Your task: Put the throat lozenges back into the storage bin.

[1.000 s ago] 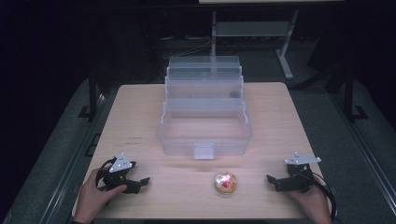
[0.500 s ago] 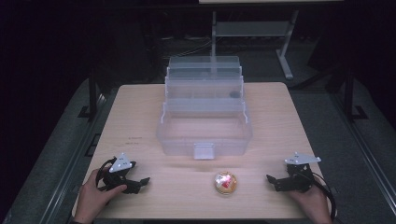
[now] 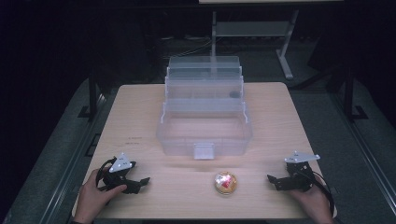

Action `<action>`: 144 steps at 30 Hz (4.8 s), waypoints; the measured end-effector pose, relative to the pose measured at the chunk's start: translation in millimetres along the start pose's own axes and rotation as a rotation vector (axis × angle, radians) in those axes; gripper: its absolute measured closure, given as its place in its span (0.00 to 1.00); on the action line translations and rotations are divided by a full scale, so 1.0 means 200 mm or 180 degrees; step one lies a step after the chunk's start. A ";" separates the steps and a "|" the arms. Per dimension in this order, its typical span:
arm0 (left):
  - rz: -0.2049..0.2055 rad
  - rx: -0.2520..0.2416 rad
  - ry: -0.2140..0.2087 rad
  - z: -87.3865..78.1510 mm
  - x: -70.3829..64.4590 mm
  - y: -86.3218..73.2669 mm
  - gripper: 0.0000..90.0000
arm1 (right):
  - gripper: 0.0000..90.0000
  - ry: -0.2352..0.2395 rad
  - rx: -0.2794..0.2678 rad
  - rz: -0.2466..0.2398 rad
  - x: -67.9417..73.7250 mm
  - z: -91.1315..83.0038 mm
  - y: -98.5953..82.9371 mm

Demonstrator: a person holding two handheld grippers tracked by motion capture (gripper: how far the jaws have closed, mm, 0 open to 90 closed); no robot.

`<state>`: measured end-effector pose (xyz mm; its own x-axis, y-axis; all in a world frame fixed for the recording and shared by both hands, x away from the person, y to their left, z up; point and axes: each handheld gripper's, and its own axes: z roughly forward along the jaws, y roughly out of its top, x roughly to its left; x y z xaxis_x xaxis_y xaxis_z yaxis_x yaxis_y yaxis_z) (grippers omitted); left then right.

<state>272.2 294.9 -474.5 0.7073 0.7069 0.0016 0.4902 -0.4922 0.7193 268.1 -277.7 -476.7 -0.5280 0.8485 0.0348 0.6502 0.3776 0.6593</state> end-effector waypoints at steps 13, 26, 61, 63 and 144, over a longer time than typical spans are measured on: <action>-0.0001 0.0000 0.0000 0.00 0.00 0.00 0.13 | 0.06 0.0139 -0.0069 -0.0045 0.01 -0.05 0.03; -0.0001 0.0000 0.0000 0.00 0.00 0.00 0.13 | 0.07 0.0316 -0.0085 -0.0142 0.09 -0.08 0.07; 0.0001 0.0000 0.0000 0.00 0.00 0.00 0.13 | 0.07 0.0616 -0.0026 -0.0476 0.25 -0.08 0.17; 0.0000 0.0000 0.0001 0.00 0.00 0.00 0.13 | 0.07 0.0632 -0.0019 -0.0493 0.26 -0.07 0.18; -0.0004 -0.0010 0.0003 0.00 0.00 0.00 0.13 | 0.10 0.1100 0.0561 -0.1413 0.68 0.22 0.44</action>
<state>272.3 294.7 -474.6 0.7064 0.7079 0.0013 0.4895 -0.4898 0.7215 277.1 -112.2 -446.0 -0.8986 0.4363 0.0461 0.3915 0.7501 0.5330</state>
